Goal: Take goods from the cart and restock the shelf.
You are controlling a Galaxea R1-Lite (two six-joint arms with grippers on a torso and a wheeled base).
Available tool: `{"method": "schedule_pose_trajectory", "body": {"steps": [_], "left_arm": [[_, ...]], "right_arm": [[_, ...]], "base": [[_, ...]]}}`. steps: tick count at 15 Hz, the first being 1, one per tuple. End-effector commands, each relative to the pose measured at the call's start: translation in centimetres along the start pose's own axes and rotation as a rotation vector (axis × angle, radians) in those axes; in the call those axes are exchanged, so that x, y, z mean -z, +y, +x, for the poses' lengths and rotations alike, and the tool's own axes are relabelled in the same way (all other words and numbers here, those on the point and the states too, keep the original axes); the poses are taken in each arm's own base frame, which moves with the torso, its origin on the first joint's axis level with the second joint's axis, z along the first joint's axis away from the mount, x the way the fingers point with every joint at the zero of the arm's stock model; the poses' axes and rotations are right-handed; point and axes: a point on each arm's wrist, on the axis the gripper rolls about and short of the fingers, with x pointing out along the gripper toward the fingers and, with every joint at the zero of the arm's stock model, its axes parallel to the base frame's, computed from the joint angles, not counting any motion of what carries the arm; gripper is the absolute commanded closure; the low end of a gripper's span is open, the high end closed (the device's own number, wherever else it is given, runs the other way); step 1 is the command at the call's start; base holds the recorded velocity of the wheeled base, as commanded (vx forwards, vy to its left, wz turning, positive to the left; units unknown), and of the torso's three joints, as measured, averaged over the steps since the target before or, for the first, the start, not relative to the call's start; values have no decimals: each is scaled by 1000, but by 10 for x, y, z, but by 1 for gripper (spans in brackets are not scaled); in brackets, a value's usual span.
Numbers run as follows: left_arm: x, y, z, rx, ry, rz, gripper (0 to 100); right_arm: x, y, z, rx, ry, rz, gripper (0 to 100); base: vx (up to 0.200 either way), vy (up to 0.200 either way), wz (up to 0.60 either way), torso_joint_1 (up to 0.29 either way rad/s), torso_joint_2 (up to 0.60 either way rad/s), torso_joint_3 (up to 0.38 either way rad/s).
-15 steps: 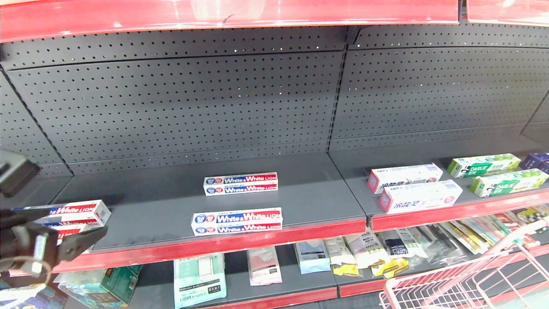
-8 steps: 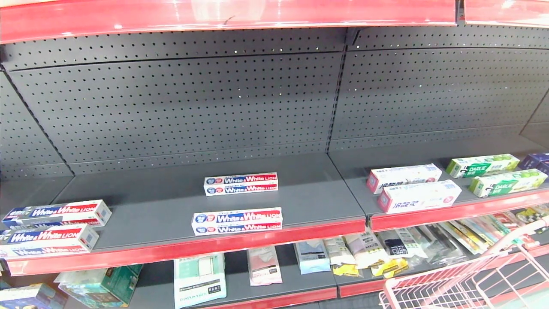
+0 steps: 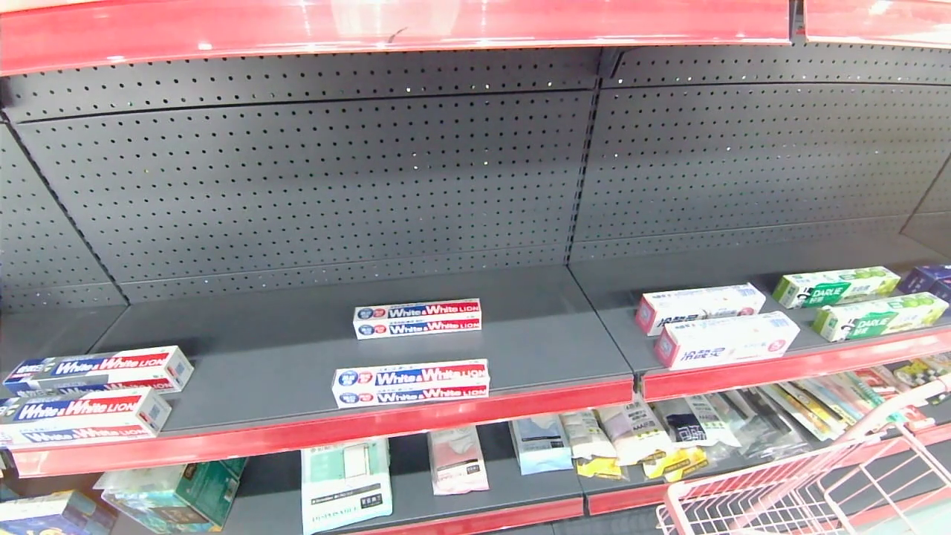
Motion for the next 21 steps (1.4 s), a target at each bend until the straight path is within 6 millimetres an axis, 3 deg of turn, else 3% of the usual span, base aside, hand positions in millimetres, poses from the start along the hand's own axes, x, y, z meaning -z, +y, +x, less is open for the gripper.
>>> {"method": "schedule_pose_trajectory", "body": {"steps": [1, 2, 8, 10, 17, 21], "left_arm": [[6, -1, -3, -14, -12, -8, 0], [21, -3, 3, -25, 46, -13, 0], [52, -7, 15, -24, 82, -55, 0], [54, -8, 17, -26, 44, -53, 0], [54, -8, 17, 13, 60, -59, 0], [54, -8, 17, 5, 58, -69, 0]], "right_arm": [[0, 0, 0, 0, 1, 1, 0], [0, 0, 0, 0, 1, 1, 0], [0, 0, 0, 3, 1, -1, 0], [0, 0, 0, 3, 1, -4, 0], [0, 0, 0, 6, 1, -4, 0], [0, 0, 0, 1, 1, 2, 0]], "base": [[0, 0, 0, 0, 0, 0], [0, 0, 0, 0, 0, 0], [0, 0, 0, 0, 0, 0], [0, 0, 0, 0, 0, 0], [0, 0, 600, 5, -2, 2], [0, 0, 0, 0, 0, 0]]}}
